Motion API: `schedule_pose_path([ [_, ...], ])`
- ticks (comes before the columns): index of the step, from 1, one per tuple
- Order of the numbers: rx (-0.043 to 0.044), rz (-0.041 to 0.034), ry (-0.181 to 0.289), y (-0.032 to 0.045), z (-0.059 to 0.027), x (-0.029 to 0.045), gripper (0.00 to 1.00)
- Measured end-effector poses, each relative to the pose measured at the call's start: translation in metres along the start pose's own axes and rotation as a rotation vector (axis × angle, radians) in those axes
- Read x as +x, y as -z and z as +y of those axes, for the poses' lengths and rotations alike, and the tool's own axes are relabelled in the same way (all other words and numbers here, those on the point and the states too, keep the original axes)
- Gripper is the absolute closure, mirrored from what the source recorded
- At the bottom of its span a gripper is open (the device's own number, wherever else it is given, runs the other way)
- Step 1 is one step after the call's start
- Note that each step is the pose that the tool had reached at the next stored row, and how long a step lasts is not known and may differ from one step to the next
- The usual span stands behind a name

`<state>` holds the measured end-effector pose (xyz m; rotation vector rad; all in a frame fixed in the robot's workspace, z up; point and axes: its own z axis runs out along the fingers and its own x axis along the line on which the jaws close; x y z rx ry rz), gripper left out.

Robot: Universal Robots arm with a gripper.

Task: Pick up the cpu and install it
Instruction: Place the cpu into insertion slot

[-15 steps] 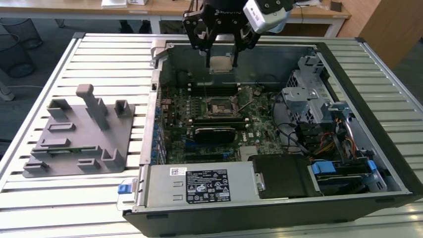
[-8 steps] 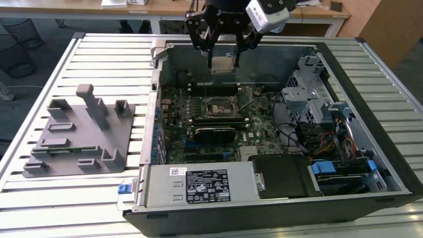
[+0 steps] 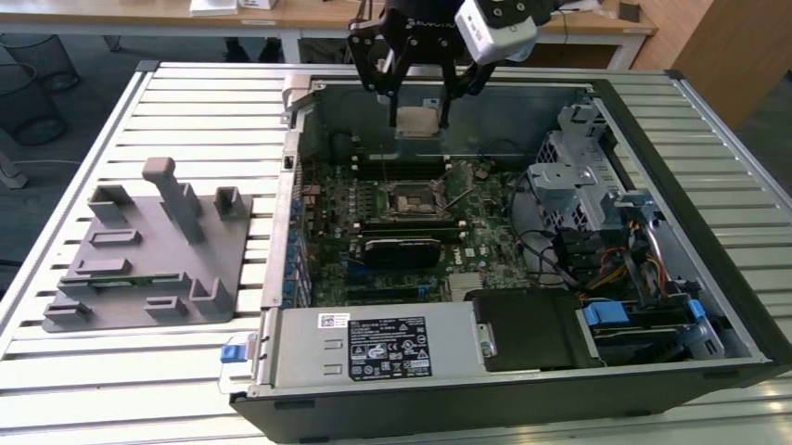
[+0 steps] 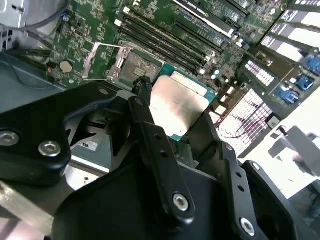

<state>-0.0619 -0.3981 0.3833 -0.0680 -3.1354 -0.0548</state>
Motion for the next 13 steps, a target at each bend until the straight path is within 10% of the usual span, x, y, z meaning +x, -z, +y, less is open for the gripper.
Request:
schedule_pose_path([
  [13,0.0017,-0.0081,-0.222,-0.0025,0.0,0.0,0.46],
])
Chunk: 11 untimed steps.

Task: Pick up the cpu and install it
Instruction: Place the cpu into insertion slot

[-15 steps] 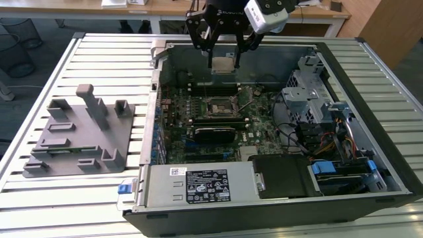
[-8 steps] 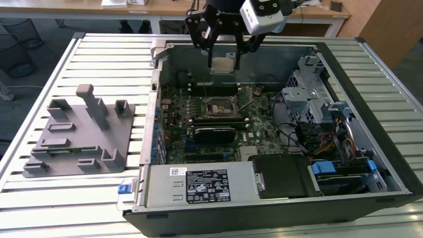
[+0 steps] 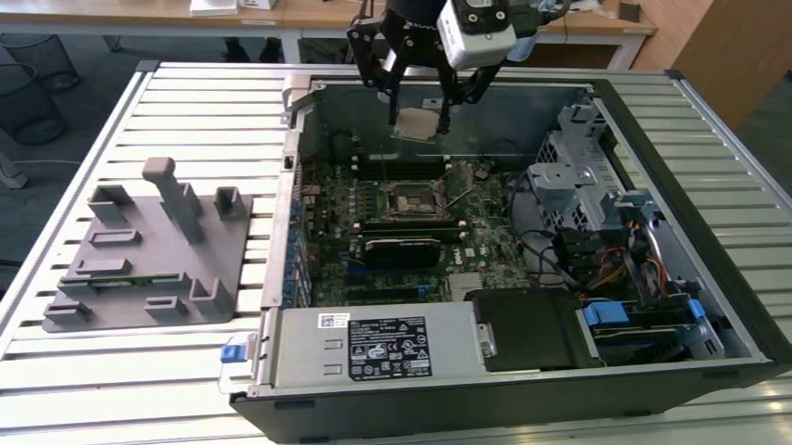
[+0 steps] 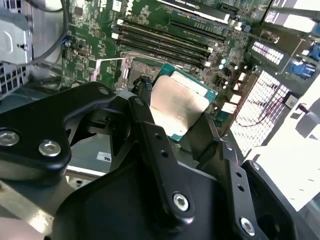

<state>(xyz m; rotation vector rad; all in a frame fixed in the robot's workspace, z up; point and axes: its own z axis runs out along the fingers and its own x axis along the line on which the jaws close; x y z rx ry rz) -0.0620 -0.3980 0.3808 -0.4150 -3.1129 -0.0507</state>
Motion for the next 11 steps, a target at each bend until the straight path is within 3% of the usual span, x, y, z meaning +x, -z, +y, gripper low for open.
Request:
schedule_pose_path([
  [11,0.0036,-0.006,-0.151,-0.0015,0.0002,0.0001,0.46],
])
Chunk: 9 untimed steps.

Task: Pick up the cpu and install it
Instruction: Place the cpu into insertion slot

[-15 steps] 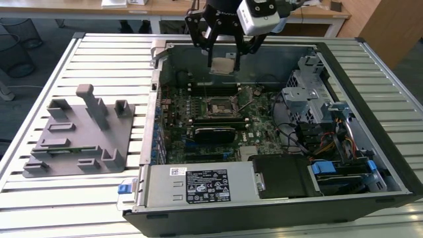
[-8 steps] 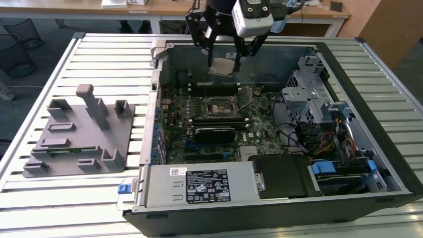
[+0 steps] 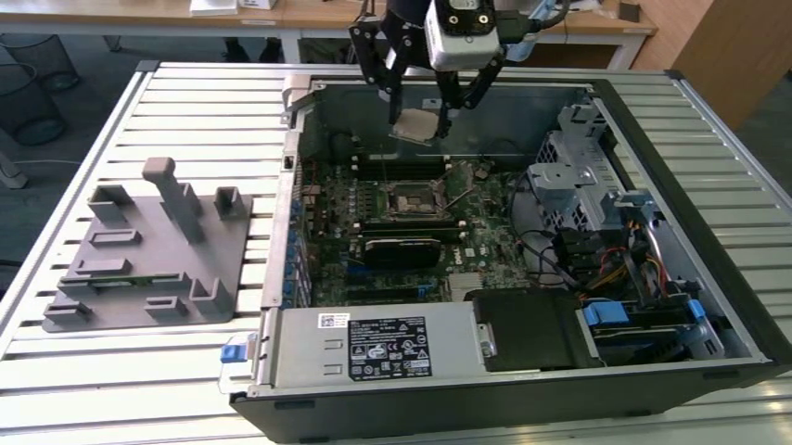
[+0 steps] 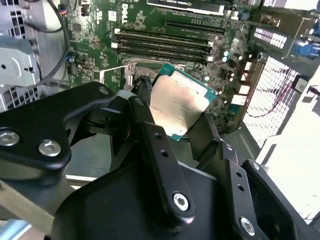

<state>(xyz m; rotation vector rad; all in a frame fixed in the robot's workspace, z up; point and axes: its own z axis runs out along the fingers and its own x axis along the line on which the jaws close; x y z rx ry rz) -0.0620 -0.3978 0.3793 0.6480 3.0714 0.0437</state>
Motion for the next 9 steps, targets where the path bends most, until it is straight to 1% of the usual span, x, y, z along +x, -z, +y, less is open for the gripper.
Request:
schedule_pose_path([
  [9,0.0013,-0.0048,-0.148,-0.0019,0.0,0.0,0.46],
])
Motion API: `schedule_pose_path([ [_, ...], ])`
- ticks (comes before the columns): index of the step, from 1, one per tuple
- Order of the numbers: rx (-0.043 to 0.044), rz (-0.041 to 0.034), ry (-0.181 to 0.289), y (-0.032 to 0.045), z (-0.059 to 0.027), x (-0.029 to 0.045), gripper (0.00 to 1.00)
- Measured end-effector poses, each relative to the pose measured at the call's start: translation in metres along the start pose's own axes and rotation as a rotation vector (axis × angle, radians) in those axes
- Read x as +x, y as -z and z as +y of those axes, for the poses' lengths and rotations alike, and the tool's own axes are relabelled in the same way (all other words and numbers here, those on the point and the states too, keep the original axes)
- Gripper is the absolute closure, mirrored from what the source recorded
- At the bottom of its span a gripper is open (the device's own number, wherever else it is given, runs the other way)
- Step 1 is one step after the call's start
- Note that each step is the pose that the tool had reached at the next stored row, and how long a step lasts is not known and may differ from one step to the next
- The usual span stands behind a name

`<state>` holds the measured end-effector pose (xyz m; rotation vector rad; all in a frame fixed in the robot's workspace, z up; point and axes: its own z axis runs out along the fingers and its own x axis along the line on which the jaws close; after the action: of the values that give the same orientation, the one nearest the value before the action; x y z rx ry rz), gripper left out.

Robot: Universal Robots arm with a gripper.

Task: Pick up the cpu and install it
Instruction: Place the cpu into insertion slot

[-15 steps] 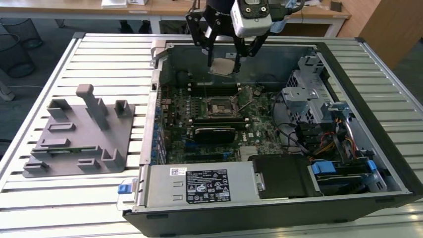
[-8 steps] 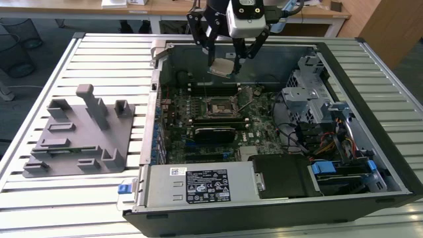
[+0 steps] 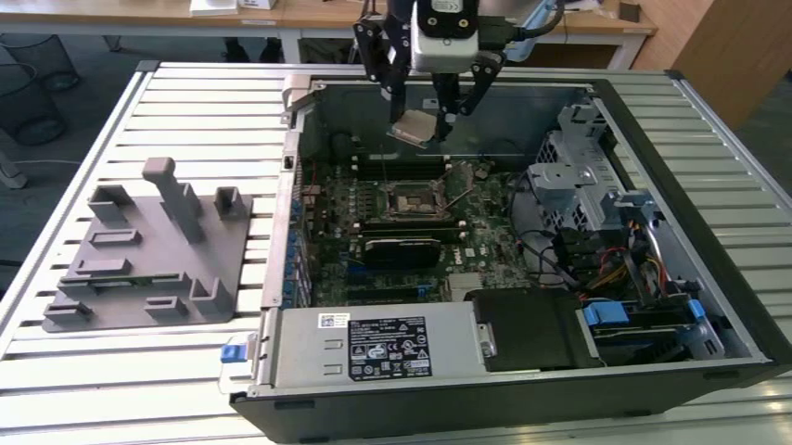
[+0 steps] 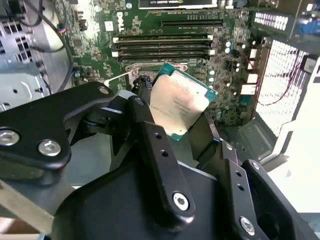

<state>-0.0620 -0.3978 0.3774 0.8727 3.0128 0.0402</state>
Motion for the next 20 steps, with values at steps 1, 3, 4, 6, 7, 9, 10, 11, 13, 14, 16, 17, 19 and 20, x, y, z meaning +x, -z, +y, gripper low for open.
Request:
schedule_pose_path([
  [1,0.0002,-0.0005,-0.016,-0.0002,0.0,0.0,0.46],
  [3,0.0004,-0.0015,-0.047,-0.0006,0.0,0.0,0.46],
  [4,0.0003,-0.002,-0.064,-0.0008,0.0,0.0,0.46],
  [6,0.0004,-0.003,-0.094,-0.0011,0.0,0.0,0.46],
  [7,0.0005,-0.0034,-0.111,-0.0013,0.0,0.0,0.46],
  [9,0.0005,-0.0044,-0.146,-0.0016,0.0,0.0,0.46],
  [10,0.0004,-0.0048,-0.163,-0.0019,-0.0001,0.0,0.46],
  [11,0.0003,-0.0052,-0.181,-0.0021,0.0,0.0,0.46],
  [13,0.0004,-0.0061,-0.21,-0.0024,0.0,0.0,0.46],
  [14,0.0004,-0.0065,-0.224,-0.0026,-0.0001,0.0,0.46],
  [16,0.0003,-0.0073,-0.255,-0.003,-0.0001,0.0,0.46],
  [17,0.0002,-0.0077,-0.273,-0.0032,-0.0001,0.0,0.46],
  [19,0.0003,-0.0088,-0.309,-0.0036,-0.0001,0.0,0.46],
  [20,0.0003,-0.0093,-0.327,-0.0038,-0.0001,0.0,0.46],
])
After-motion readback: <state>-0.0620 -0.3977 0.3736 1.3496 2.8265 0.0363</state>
